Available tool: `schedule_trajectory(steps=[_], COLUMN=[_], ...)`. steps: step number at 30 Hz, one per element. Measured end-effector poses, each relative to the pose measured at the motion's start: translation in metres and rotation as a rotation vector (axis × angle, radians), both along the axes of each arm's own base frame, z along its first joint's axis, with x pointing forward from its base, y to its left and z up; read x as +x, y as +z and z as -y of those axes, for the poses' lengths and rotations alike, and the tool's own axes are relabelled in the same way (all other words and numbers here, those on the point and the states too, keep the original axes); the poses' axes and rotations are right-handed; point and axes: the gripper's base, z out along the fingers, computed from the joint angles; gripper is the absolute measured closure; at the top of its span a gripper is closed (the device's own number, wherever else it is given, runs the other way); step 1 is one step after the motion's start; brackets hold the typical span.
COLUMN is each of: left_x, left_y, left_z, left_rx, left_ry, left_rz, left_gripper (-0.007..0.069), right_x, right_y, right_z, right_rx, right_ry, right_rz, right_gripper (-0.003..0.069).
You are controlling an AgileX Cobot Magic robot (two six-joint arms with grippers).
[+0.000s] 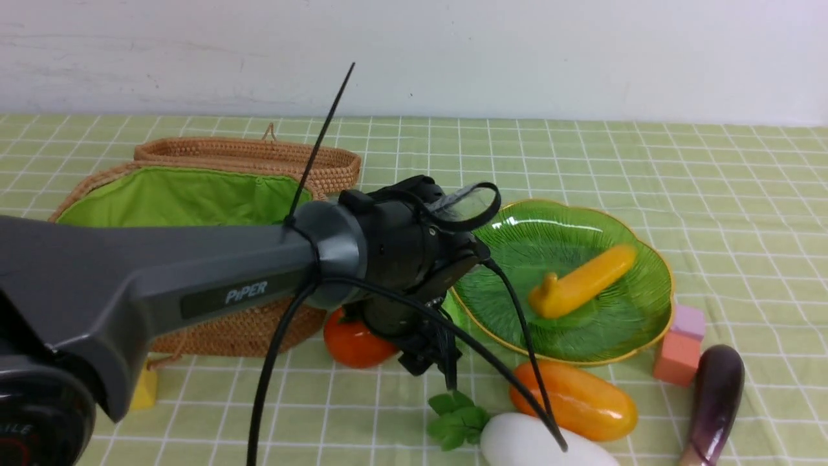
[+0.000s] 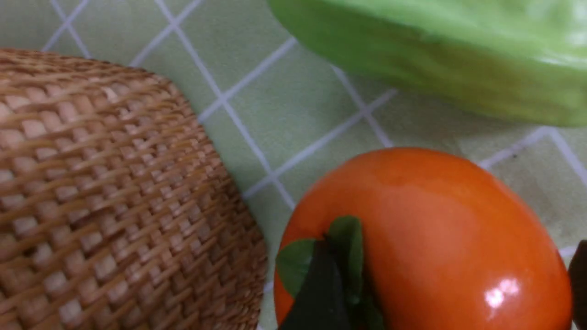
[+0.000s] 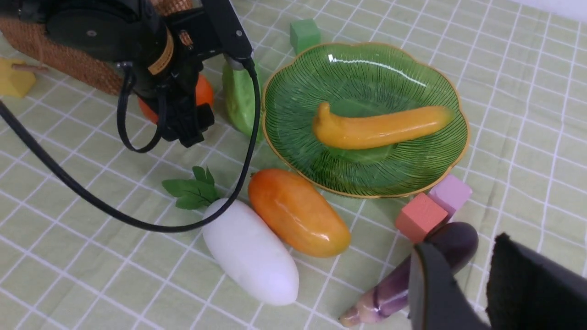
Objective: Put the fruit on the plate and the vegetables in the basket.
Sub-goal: Grab a tomato with your left arm and place it on the plate on the right.
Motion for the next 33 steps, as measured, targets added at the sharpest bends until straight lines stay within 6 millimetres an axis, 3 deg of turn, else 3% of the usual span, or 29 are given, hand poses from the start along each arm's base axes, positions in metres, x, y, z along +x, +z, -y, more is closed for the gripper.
schedule_trajectory(steps=[9, 14, 20, 26, 30, 33], left_x=[0.001, 0.001, -0.014, -0.040, -0.052, -0.054], left_y=[-0.001, 0.000, 0.017, 0.082, 0.109, 0.117], left_z=[0.002, 0.001, -0.004, -0.014, -0.018, -0.017], left_rx=[0.013, 0.015, -0.047, -0.207, -0.282, -0.311], left_ry=[-0.035, -0.022, 0.064, 0.048, -0.008, -0.057], left_rz=[-0.001, -0.002, -0.083, -0.087, -0.076, -0.044], left_gripper=[0.0107, 0.0107, 0.0107, 0.0109, 0.0110, 0.0110], right_x=[0.000, 0.000, 0.000, 0.000, 0.001, 0.002], right_y=[0.000, -0.001, -0.001, 0.000, 0.002, 0.003], right_z=[0.000, 0.000, 0.000, 0.000, -0.001, -0.001], right_rx=[-0.002, -0.003, -0.003, -0.001, 0.012, 0.014], right_ry=[0.000, 0.000, 0.000, 0.000, 0.001, -0.001], right_rz=[-0.003, -0.006, -0.006, -0.003, 0.023, 0.039], right_gripper=[0.0452, 0.0448, 0.0448, 0.0453, 0.0453, 0.0453])
